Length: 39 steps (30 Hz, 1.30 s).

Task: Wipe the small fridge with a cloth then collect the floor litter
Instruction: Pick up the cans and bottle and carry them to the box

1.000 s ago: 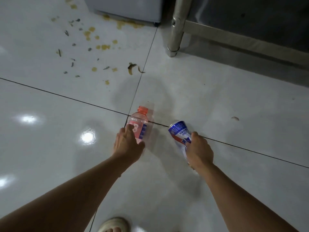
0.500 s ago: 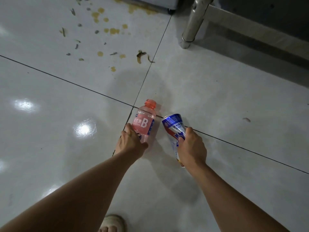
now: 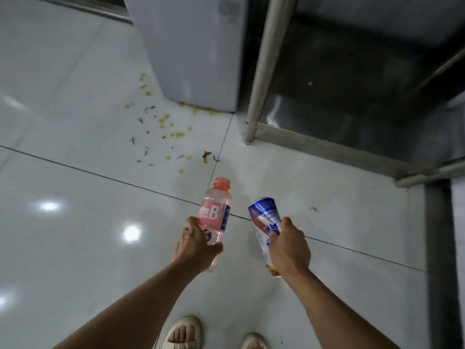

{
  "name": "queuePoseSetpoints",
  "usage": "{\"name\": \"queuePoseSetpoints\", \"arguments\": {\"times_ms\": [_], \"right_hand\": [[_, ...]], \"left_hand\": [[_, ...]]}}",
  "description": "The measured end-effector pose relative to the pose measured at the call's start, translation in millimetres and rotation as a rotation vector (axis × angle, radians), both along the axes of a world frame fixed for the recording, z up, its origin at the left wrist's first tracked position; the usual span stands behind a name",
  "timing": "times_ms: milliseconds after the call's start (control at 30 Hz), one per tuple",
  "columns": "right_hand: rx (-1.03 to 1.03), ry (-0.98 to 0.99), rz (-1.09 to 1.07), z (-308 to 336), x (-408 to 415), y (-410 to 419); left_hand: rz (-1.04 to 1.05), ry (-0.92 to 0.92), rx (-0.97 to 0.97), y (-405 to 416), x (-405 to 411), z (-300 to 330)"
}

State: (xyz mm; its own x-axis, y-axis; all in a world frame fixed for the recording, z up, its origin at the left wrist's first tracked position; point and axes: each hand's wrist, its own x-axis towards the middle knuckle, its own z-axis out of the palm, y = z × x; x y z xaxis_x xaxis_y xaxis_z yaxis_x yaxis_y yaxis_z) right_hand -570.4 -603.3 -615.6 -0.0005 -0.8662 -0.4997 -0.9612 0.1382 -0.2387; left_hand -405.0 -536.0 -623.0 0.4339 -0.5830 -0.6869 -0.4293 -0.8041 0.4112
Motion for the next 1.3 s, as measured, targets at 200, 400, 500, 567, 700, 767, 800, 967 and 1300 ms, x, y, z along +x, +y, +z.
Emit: {"name": "queuePoseSetpoints", "arguments": {"times_ms": [200,400,500,567,700,767,800,967,1300], "right_hand": [[-0.052,-0.036,-0.056,151.8,-19.2,-8.4],[-0.117,-0.078,-0.072,280.1,-39.8,3.8],[-0.148,-0.088,-0.104,329.1,-50.5,21.9],[-0.169,-0.084,-0.138,354.8,-57.4,38.3],[-0.208,-0.08,-0.23,393.4,-67.5,80.8],[-0.215,-0.084,-0.285,409.5,-68.2,107.9],[-0.225,-0.085,-0.318,417.2,-67.6,122.5],[-0.286,-0.04,-0.486,453.1,-61.3,205.8],[-0.326,0.031,-0.873,517.2,-76.8,401.0]], "left_hand": [[-0.047,0.004,-0.098,-8.7,-13.7,152.8],[-0.048,-0.013,-0.207,0.5,-31.3,280.0],[-0.083,0.008,-0.268,12.4,-38.0,327.2],[-0.12,0.021,-0.304,22.7,-41.4,350.6],[-0.217,0.046,-0.366,43.6,-44.9,383.7],[-0.265,0.051,-0.371,55.3,-44.5,397.2],[-0.301,0.049,-0.375,61.7,-43.8,404.1],[-0.512,0.048,-0.426,100.1,-38.2,439.5],[-0.88,0.203,-0.413,218.0,-83.1,495.4]]}}
